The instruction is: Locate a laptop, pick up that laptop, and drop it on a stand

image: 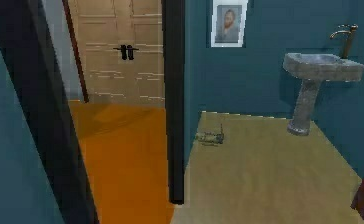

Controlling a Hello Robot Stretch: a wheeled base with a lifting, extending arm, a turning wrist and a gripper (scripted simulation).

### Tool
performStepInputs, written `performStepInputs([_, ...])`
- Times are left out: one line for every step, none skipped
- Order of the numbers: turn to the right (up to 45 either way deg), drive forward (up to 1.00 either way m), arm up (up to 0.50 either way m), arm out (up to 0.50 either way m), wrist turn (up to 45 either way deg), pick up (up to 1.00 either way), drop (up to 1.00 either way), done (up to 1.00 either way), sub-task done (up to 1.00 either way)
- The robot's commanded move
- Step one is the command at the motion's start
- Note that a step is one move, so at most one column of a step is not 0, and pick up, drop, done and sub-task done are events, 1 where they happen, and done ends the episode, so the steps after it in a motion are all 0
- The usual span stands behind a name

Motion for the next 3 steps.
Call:
performStepInputs([27.0, 0.00, 0.00, 0.00, 0.0, 0.00, 0.00, 0.00, 0.00])
performStepInputs([0.0, 0.45, 0.00, 0.00, 0.0, 0.00, 0.00, 0.00, 0.00])
performStepInputs([-45.0, 0.00, 0.00, 0.00, 0.0, 0.00, 0.00, 0.00, 0.00])
